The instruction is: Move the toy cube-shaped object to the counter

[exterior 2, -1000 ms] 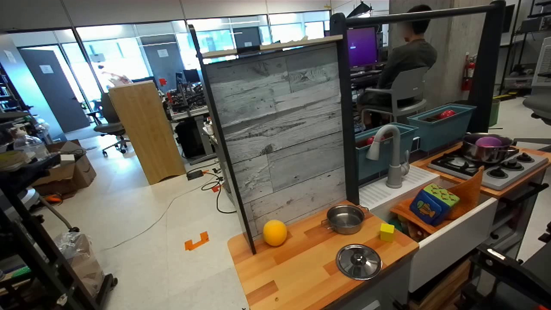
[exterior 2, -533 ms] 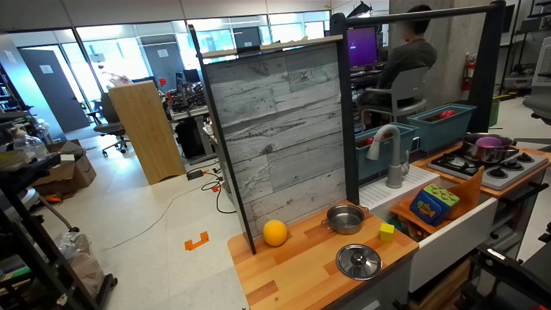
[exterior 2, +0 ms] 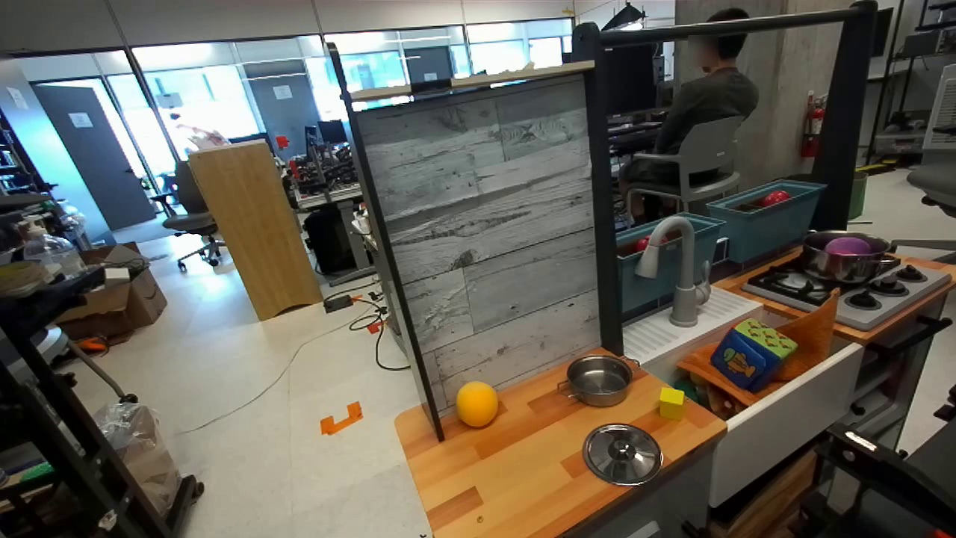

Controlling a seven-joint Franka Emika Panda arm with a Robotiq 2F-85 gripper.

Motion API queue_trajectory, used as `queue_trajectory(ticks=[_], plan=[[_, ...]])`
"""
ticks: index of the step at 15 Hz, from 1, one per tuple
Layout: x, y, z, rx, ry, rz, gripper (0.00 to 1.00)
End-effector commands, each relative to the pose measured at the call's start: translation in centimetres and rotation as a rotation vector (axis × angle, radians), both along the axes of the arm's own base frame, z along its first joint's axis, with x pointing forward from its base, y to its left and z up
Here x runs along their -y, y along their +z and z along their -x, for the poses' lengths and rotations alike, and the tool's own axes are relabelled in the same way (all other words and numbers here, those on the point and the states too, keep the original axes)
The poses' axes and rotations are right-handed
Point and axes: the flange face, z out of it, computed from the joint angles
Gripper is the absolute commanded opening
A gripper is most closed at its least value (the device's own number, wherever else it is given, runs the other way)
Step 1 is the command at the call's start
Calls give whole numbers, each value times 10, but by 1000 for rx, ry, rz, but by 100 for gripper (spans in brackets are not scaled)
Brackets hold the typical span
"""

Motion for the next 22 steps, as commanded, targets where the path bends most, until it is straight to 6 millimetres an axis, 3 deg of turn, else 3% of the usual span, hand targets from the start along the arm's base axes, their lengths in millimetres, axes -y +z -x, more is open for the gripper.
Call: queue_trajectory(ticks=[1,14,18,22], plan=[[0,0,0,-1,0,0,100],[0,0,0,-1,0,0,100],[20,-30,-19,31,-28,46,100],[60,-83,-60,113,-96,93,100]])
